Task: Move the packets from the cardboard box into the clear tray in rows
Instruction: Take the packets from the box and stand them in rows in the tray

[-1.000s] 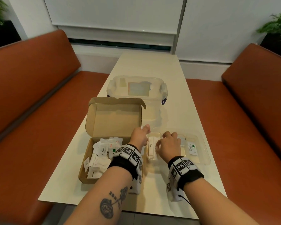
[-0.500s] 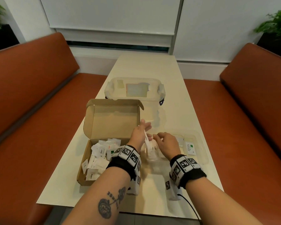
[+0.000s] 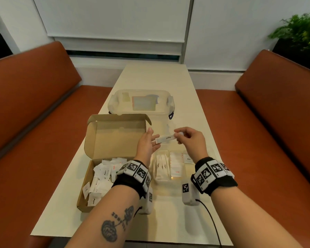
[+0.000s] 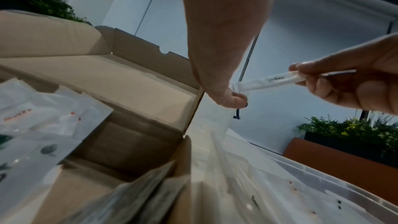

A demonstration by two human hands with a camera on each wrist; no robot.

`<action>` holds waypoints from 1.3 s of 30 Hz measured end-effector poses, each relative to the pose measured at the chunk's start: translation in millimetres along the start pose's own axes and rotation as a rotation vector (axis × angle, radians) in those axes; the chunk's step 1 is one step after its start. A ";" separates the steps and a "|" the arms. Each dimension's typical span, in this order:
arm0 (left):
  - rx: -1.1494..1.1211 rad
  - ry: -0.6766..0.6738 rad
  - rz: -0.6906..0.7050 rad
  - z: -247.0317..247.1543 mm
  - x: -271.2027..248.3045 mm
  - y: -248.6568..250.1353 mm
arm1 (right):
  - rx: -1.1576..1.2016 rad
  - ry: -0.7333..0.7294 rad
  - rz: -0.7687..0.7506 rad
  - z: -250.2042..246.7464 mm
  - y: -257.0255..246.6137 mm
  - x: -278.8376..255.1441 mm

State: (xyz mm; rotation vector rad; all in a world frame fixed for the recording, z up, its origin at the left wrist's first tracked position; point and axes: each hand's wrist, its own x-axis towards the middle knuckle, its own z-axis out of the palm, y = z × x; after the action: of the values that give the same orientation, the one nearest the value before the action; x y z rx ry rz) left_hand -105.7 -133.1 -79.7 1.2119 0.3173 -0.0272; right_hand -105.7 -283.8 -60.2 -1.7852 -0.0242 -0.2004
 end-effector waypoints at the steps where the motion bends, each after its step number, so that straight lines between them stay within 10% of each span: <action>1: 0.025 -0.004 -0.005 1.7 0.1 0.1 | -0.055 0.003 -0.027 -2.1 -0.9 2.7; 10: 0.301 -0.237 0.050 5.7 -3.8 -3.5 | -0.023 0.026 -0.032 -6.4 5.0 7.5; 28: 0.373 -0.221 0.092 -1.0 -4.8 -3.8 | 0.490 -0.018 0.269 5.0 12.6 3.3; 34: 0.521 -0.044 0.143 -9.1 -1.5 -12.5 | 0.059 0.070 0.172 7.8 15.9 6.3; 39: 0.841 -0.075 0.081 -10.6 -0.8 -18.3 | -0.464 -0.218 0.146 25.9 29.4 -1.0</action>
State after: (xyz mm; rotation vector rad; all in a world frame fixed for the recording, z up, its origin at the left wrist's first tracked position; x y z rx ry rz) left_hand -112.3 -130.0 -99.6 2.0509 0.1881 -0.1464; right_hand -99.8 -265.2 -94.2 -2.2547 -0.0027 0.1055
